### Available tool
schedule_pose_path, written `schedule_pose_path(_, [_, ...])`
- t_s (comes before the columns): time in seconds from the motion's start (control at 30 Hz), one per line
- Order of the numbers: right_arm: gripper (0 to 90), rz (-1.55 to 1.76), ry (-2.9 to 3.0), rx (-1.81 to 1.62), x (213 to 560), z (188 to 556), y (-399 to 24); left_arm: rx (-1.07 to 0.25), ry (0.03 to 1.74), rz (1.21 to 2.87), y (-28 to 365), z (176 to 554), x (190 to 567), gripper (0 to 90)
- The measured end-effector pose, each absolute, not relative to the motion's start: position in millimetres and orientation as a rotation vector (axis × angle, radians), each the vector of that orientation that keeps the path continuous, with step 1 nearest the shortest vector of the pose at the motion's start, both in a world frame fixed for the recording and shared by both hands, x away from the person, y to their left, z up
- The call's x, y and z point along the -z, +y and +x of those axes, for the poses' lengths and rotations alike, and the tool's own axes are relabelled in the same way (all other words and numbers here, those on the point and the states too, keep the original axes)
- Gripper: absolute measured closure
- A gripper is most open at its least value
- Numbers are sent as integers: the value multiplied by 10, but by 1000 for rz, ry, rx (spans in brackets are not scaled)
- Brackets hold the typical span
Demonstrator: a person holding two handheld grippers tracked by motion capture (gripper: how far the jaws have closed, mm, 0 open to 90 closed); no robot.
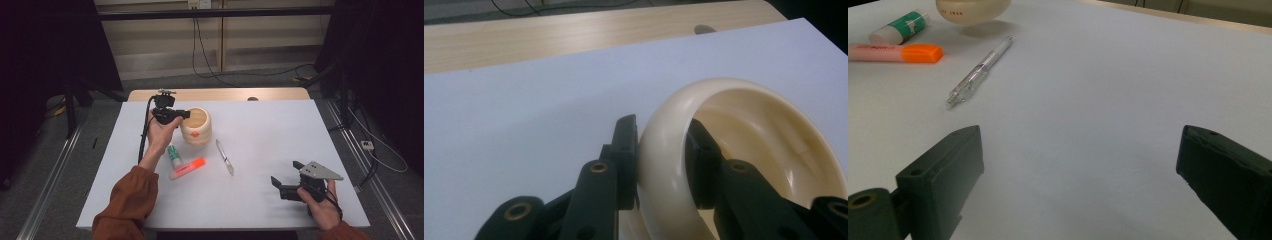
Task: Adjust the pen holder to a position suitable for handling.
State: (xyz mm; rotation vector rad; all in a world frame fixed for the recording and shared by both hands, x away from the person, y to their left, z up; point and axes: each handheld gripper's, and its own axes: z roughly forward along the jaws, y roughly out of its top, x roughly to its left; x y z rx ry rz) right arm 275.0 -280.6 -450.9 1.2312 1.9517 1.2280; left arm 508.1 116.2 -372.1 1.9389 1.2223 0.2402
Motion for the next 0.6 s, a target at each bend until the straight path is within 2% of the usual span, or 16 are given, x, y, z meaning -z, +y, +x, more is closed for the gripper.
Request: schedule_pose_path(0.6, [46, 1222, 1958, -1228, 4511, 2757, -2803, -202, 1285, 1941, 1112, 5041, 3929, 715])
